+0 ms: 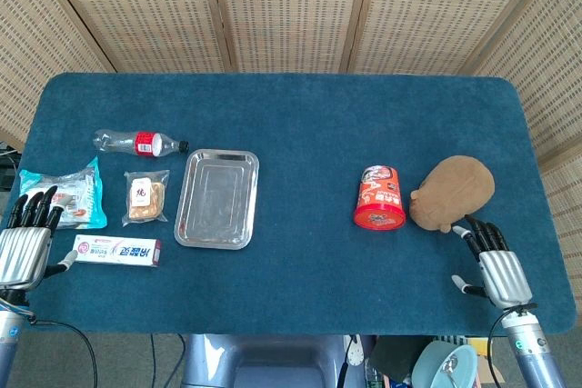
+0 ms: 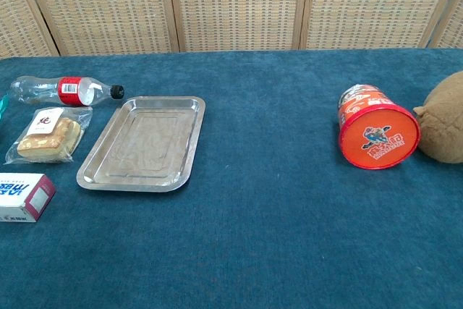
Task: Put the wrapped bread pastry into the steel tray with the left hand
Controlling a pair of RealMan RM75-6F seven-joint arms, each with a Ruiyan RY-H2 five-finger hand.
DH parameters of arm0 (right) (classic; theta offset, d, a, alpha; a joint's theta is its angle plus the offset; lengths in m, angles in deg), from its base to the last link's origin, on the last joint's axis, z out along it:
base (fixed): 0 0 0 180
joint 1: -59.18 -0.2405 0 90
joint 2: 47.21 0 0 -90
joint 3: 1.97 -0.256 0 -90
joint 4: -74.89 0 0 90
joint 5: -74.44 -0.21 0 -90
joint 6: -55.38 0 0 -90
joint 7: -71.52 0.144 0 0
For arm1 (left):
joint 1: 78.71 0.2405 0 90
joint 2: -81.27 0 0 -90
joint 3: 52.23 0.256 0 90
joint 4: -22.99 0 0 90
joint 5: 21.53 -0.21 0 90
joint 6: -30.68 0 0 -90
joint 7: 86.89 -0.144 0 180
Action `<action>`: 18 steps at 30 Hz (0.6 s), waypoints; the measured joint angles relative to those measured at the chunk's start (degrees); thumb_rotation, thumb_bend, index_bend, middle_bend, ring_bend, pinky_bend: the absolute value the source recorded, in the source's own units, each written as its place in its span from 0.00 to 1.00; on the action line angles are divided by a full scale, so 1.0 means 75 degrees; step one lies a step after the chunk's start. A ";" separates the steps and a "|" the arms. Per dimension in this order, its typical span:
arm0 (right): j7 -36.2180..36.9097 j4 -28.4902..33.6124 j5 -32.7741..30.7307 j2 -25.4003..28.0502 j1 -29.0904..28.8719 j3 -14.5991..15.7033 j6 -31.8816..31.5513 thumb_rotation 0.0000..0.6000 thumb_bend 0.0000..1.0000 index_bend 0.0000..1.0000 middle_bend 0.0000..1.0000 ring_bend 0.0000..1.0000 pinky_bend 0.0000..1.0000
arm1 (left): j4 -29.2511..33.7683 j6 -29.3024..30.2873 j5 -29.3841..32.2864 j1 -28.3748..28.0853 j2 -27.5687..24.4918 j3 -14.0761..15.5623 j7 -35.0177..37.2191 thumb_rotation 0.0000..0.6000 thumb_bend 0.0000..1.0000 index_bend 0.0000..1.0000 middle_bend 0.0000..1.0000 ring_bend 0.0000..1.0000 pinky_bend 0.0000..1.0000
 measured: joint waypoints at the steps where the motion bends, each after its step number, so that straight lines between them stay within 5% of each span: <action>1: 0.0001 0.0002 -0.0002 0.0005 -0.0003 -0.0004 0.0000 1.00 0.22 0.13 0.00 0.00 0.00 | 0.0006 -0.0004 0.0000 -0.0008 0.0002 -0.0007 -0.0012 1.00 0.24 0.11 0.00 0.00 0.00; 18: 0.0225 -0.0178 -0.0005 -0.0015 -0.0042 -0.0012 0.0055 1.00 0.22 0.13 0.00 0.00 0.00 | 0.0266 -0.0050 0.0097 -0.0061 -0.0066 -0.0069 -0.0212 1.00 0.24 0.11 0.00 0.00 0.00</action>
